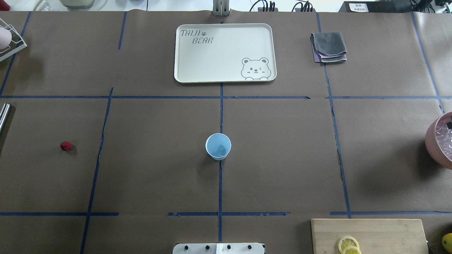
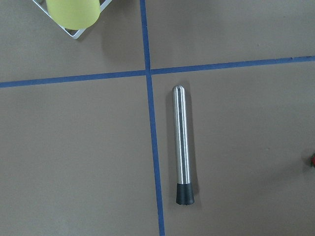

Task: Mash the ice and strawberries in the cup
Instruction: 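Grasp another ice cube from the pink bowl with the right gripper, then carry the ice cube over the blue cup and open the right gripper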

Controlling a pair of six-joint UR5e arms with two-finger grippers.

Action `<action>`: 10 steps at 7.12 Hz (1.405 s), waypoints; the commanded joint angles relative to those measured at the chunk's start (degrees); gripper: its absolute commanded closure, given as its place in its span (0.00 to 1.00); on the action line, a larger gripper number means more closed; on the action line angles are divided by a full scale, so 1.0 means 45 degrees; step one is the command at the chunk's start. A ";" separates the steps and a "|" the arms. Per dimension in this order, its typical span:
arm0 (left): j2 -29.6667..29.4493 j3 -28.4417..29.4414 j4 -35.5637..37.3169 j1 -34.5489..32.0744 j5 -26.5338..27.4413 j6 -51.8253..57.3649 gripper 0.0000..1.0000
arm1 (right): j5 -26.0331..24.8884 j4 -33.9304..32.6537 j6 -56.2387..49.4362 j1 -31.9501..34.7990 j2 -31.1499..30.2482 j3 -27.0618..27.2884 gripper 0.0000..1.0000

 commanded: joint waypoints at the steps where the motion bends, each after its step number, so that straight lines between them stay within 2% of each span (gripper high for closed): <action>1: 0.0035 -0.0074 0.0039 0.0000 0.0004 -0.0001 0.00 | 0.0125 -0.0307 0.3069 -0.0043 0.0300 0.2112 1.00; 2: 0.0073 -0.0074 0.0039 0.0000 -0.0015 -0.0001 0.00 | 0.0687 -0.0249 0.4987 -0.0508 0.0496 0.2778 1.00; 3: 0.0074 -0.0074 0.0039 0.0000 -0.0015 -0.0001 0.00 | 0.1079 -0.0191 0.7578 -0.0860 0.1252 0.3133 1.00; 5: 0.0171 -0.0074 -0.0019 0.0000 -0.0015 0.0019 0.00 | 0.0831 -0.0190 1.2191 -0.2477 0.3299 0.3488 1.00; 6: 0.0172 -0.0074 -0.0020 0.0000 -0.0015 0.0019 0.00 | 0.0288 -0.0190 1.4166 -0.3452 0.4393 0.3488 1.00; 8: 0.0172 -0.0055 -0.0020 0.0000 0.0004 0.0019 0.00 | -0.1951 -0.0306 1.7220 -0.6239 0.6406 0.3391 1.00; 10: 0.0191 -0.0035 -0.0020 0.0000 0.0004 0.0019 0.00 | -0.4900 -0.0307 1.8653 -0.8821 0.7756 0.2595 1.00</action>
